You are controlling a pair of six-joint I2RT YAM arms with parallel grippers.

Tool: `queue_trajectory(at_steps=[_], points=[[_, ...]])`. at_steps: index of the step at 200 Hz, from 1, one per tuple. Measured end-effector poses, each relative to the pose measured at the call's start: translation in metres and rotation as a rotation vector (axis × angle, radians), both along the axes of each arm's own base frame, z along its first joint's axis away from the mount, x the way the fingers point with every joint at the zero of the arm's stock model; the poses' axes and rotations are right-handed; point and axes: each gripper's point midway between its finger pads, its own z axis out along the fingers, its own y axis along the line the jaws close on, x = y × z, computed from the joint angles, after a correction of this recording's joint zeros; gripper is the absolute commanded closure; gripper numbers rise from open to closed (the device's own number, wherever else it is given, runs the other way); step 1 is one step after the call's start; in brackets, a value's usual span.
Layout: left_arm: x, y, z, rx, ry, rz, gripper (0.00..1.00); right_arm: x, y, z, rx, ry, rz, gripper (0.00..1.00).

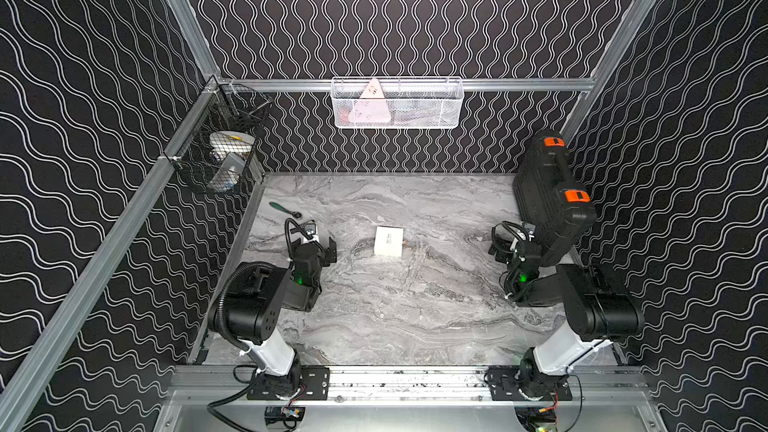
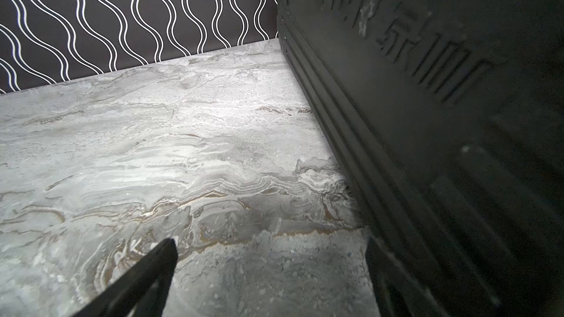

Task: Place the earrings into the drawer-style jewelry box
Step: Open the drawer in the jewelry box.

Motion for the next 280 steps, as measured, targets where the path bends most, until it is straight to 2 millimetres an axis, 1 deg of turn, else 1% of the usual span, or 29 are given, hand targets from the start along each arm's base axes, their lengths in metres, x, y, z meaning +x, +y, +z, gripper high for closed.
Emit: queue_trajectory(at_steps=[109,126,134,145,159,168,176,188,202,211,221,231,241,249,263,273,280], points=[[0.0,-0.001,0.0,-0.001,0.0,-0.003,0.01,0.0,0.0,-0.001,0.004,0.002,-0.001,0.01],[-0.001,-0.001,0.001,-0.001,-0.002,-0.003,0.01,-0.001,0.0,0.004,0.003,0.0,0.001,0.01],[-0.002,-0.001,0.005,-0.002,-0.008,-0.004,0.01,-0.001,0.002,0.012,0.004,-0.005,0.008,0.01],[-0.004,0.0,0.018,-0.001,-0.026,0.001,0.01,0.004,0.003,0.035,0.003,-0.032,0.013,0.01],[-0.005,0.001,0.044,0.005,-0.073,0.022,0.01,0.013,0.005,0.071,0.014,-0.083,0.017,0.01],[-0.005,0.001,0.064,0.009,-0.108,0.037,0.01,0.016,0.005,0.091,0.041,-0.108,0.01,0.01],[-0.006,0.002,0.084,-0.001,-0.148,0.061,0.01,0.018,0.008,0.104,0.076,-0.119,0.013,0.01],[-0.009,0.006,0.107,-0.058,-0.182,0.115,0.01,0.021,0.014,0.119,0.149,-0.126,0.033,0.01],[-0.007,0.011,0.133,-0.148,-0.209,0.179,0.01,0.025,0.029,0.133,0.262,-0.125,0.087,0.01],[-0.003,0.01,0.143,-0.19,-0.204,0.196,0.01,0.029,0.043,0.14,0.344,-0.112,0.14,0.01],[0.004,0.006,0.146,-0.234,-0.188,0.188,0.01,0.033,0.06,0.145,0.431,-0.088,0.204,0.08],[0.011,-0.003,0.137,-0.281,-0.144,0.16,0.01,0.038,0.08,0.146,0.516,-0.067,0.282,0.15],[0.02,-0.016,0.121,-0.326,-0.074,0.117,0.01,0.04,0.104,0.139,0.606,-0.022,0.362,0.2],[0.026,-0.027,0.109,-0.361,-0.019,0.075,0.01,0.039,0.123,0.128,0.675,0.029,0.414,0.25],[0.041,-0.05,0.092,-0.432,0.069,-0.009,0.01,0.035,0.161,0.105,0.78,0.137,0.5,0.28],[0.051,-0.068,0.079,-0.491,0.128,-0.073,0.01,0.031,0.188,0.093,0.83,0.205,0.558,0.31],[0.056,-0.079,0.071,-0.533,0.166,-0.112,0.01,0.029,0.204,0.086,0.854,0.241,0.594,0.37]])
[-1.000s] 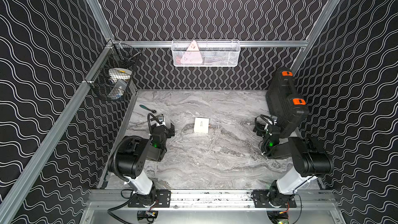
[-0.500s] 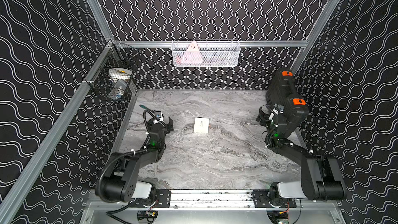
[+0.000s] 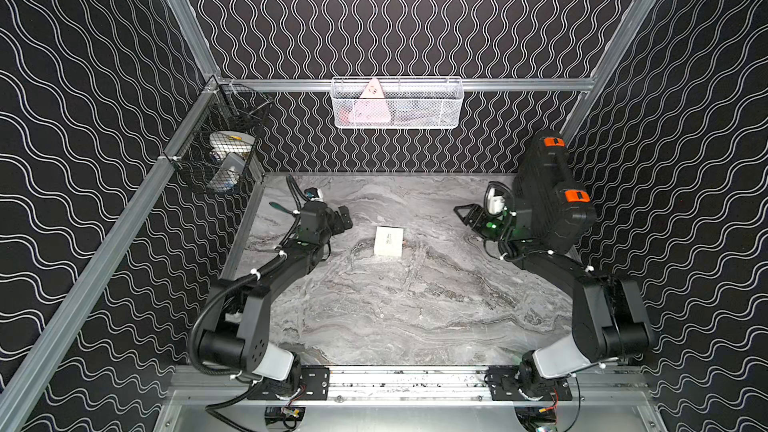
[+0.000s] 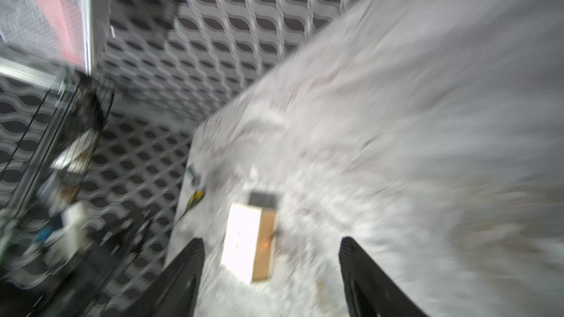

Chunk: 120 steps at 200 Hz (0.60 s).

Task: Place the earrings into the drawer-style jewelry box
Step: Open the drawer in the jewelry box.

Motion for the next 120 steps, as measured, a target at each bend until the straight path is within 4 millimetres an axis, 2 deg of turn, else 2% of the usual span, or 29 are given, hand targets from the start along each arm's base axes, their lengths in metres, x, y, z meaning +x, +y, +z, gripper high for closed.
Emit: queue_trajectory(at_steps=[19,39,74,120], points=[[0.007,-0.028,-0.023,-0.114,0.088,-0.105,0.01,-0.006,0.044,-0.021,0.049,0.063,0.12,0.49],[0.007,-0.052,-0.043,-0.223,0.161,-0.194,0.03,-0.011,0.073,-0.045,0.081,0.131,0.197,0.59],[0.002,-0.073,-0.065,-0.337,0.251,-0.275,0.09,-0.017,0.096,-0.075,0.114,0.215,0.256,0.63],[-0.001,-0.086,-0.078,-0.408,0.294,-0.318,0.13,-0.019,0.114,-0.094,0.115,0.248,0.291,0.68]])
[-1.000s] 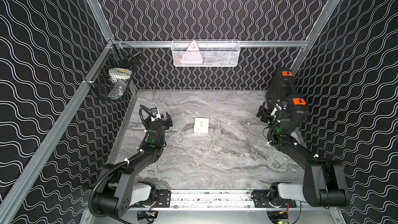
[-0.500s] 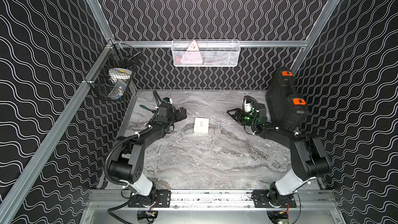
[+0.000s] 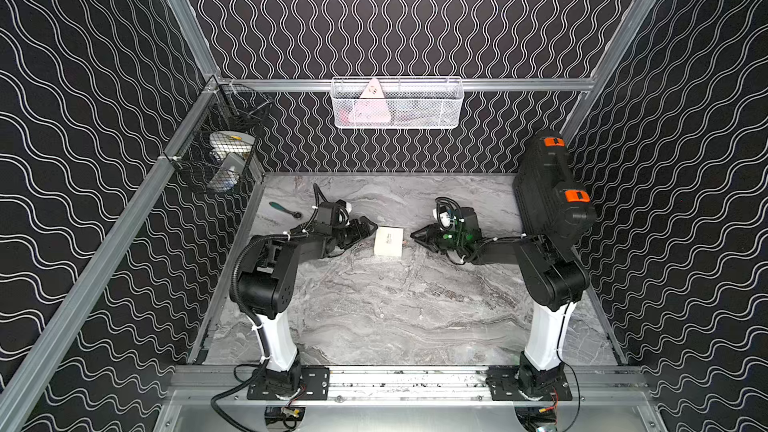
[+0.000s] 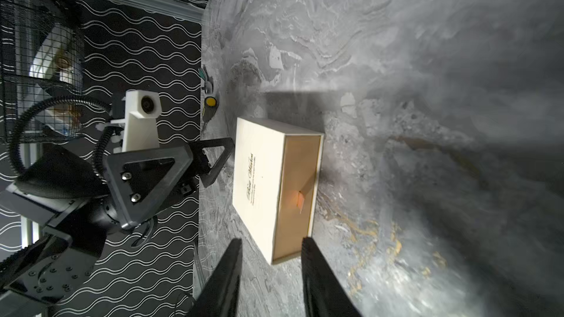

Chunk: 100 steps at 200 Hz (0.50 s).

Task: Place the earrings into the drawer-style jewelry box
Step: Open the drawer in the jewelry box.

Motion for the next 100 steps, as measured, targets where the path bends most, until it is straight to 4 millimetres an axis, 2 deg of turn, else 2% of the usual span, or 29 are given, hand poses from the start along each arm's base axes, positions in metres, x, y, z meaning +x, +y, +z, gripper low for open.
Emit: queue_trajectory(at_steps=[49,100], points=[[-0.001,-0.011,-0.01,-0.042,0.027,-0.023,0.15,-0.001,0.011,-0.022,-0.016,0.037,0.013,0.7],[-0.002,-0.016,-0.013,-0.059,0.038,-0.03,0.16,-0.002,0.018,-0.032,-0.023,0.055,0.019,0.73]])
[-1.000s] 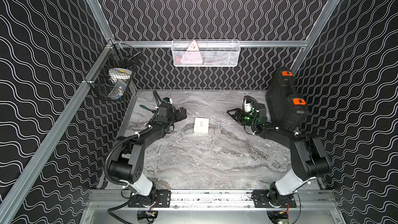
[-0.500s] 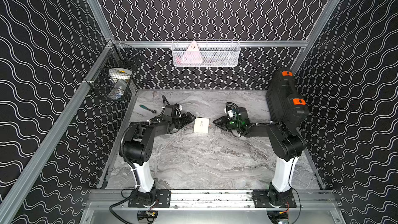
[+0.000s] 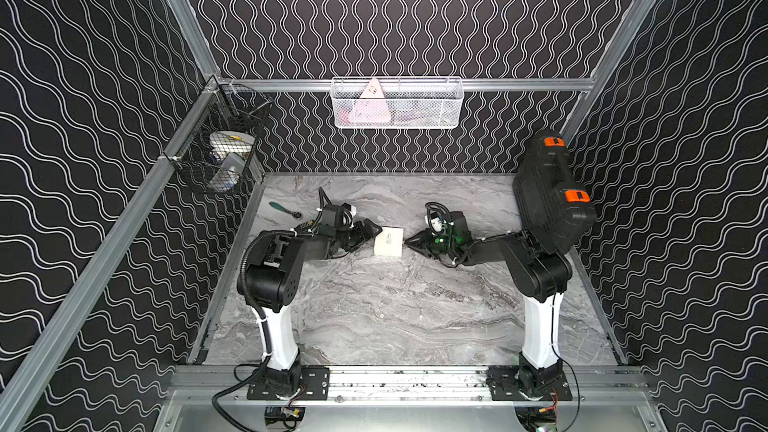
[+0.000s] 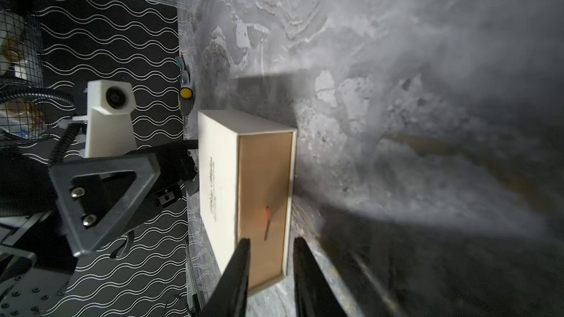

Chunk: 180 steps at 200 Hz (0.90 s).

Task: Place the earrings into the drawer-style jewelry box
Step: Open the drawer in the jewelry box.

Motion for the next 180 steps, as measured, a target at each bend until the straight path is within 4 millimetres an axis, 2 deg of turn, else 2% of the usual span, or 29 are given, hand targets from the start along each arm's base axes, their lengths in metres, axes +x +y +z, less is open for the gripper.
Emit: queue_trajectory(at_steps=[121,180], points=[[0.002,-0.005,-0.005,-0.031,0.0,-0.01,0.2,0.005,0.008,-0.009,0.027,0.028,-0.012,0.8],[0.004,-0.007,-0.006,-0.039,-0.011,-0.016,0.21,0.009,0.011,-0.005,0.057,0.022,-0.021,0.83]])
